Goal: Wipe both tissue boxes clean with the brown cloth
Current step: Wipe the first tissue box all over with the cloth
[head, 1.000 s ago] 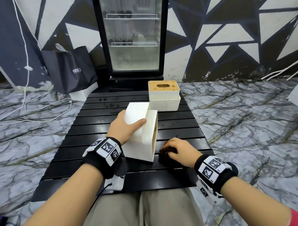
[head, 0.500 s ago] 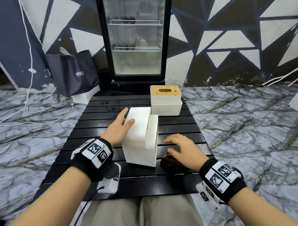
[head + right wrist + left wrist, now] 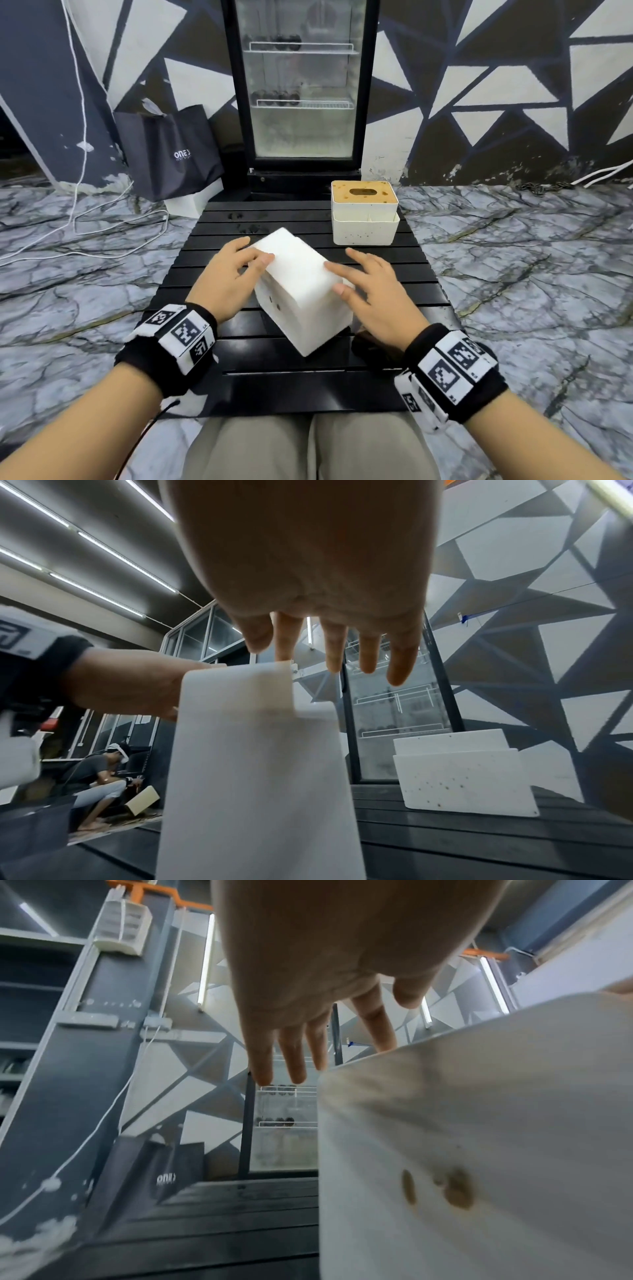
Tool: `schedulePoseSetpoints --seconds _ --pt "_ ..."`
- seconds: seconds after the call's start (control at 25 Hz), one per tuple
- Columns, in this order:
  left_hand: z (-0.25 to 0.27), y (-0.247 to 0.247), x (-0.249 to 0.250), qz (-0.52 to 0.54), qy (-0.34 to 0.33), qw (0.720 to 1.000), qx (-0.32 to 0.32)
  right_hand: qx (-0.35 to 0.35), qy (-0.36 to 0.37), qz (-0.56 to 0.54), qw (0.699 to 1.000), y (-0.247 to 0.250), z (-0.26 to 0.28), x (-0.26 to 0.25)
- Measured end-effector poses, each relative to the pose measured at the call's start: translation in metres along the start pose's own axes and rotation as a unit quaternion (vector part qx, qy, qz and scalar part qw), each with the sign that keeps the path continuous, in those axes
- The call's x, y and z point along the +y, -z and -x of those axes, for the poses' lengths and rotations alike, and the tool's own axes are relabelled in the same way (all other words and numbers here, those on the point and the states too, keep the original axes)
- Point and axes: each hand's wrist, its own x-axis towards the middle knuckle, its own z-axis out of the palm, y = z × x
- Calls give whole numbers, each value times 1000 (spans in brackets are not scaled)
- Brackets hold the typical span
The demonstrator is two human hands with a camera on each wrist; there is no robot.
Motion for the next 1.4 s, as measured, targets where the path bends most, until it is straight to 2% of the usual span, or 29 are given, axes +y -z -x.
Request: schedulePoseSetpoints --seconds 0.08,0.2,0.44,0.68,0.88,1.12,1.4 --pt "1 2 3 65 18 997 45 -2 -27 -67 997 -1 -4 -2" --pt "-2 1 1 58 34 994 90 26 -64 -135 988 -7 -10 -18" --pt "6 5 -11 129 58 988 57 47 -73 -177 980 -14 -6 -28" --pt "22 24 -19 165 73 981 -77 -19 -86 -192 977 -8 8 -28" --pt "40 25 -30 139 63 964 -219 -144 -112 -240 953 -8 18 -25" --pt "60 18 -32 203 25 961 -184 -108 -73 -298 946 -10 34 -19" --pt "64 -3 -32 133 2 983 -129 -76 -79 -269 957 -25 39 -5"
